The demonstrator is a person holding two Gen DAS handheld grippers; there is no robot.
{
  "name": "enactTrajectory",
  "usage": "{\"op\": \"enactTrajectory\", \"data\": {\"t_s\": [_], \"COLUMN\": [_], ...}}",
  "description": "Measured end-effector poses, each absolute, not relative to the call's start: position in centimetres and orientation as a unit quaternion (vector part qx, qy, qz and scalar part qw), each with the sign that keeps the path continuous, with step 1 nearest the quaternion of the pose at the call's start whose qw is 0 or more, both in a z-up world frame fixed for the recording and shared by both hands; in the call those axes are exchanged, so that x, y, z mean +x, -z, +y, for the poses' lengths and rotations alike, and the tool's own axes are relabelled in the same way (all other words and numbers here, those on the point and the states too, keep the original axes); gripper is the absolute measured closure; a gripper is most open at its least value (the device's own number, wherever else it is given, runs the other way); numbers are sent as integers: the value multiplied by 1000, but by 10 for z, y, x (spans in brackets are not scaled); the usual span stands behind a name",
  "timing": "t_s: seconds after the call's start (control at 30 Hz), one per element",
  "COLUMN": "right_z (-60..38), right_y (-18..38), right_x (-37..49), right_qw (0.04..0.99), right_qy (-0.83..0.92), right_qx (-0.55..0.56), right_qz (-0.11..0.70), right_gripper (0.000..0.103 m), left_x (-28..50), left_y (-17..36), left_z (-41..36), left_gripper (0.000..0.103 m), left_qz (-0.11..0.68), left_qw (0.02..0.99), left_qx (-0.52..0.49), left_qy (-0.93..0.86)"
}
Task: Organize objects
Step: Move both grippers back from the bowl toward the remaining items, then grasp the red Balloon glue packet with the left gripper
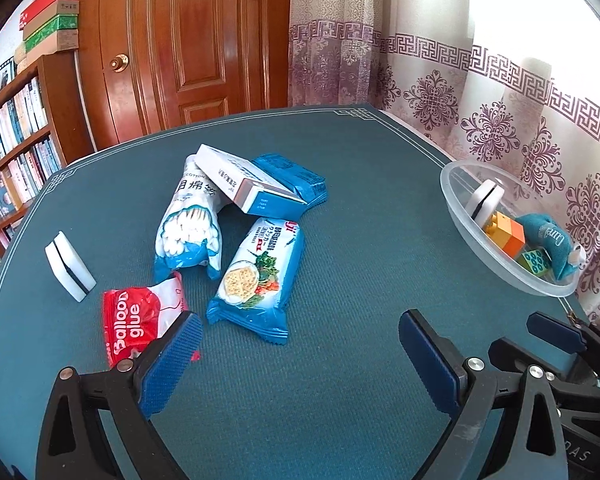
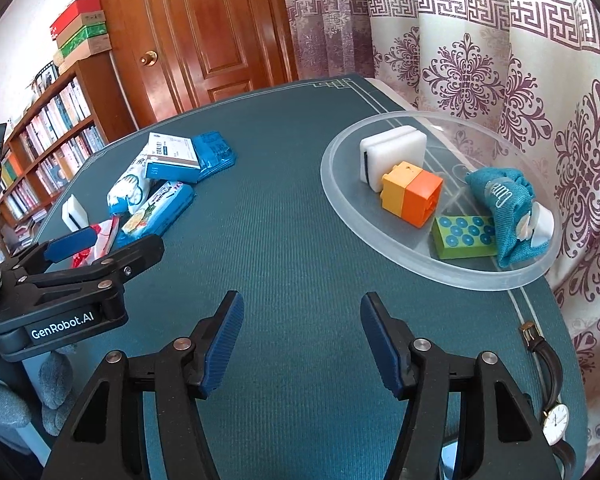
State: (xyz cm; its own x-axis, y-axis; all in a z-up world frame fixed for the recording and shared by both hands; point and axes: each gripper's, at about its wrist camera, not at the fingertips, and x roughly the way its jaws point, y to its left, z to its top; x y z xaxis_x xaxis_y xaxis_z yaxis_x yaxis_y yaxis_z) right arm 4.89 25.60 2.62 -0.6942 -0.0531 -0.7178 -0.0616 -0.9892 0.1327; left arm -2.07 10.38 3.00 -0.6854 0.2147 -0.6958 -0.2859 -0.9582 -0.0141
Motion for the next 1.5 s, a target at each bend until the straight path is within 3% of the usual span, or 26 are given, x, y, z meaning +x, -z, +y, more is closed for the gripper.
{"op": "enactTrajectory", "data": {"t_s": [0.63, 1.23, 1.5], "right_z": [226, 220, 213], "right_y": [-19, -12, -12], "right_x": [41, 37, 32], "right_qw": [-24, -29, -34], "right_qy": [-912, -907, -906], "right_qx": [-406, -415, -419], "right_qz": [60, 58, 52], "right_gripper": [41, 41, 41], "left_x": [-48, -71, -70], "left_y": [-29, -8, -6], "left_z": [22, 12, 10], "left_gripper": [2, 2, 24], "left_qz": [-1, -15, -22], "left_qw": [42, 32, 45], "left_qx": [-378, -414, -419], "left_qy": [-925, -909, -907]}}
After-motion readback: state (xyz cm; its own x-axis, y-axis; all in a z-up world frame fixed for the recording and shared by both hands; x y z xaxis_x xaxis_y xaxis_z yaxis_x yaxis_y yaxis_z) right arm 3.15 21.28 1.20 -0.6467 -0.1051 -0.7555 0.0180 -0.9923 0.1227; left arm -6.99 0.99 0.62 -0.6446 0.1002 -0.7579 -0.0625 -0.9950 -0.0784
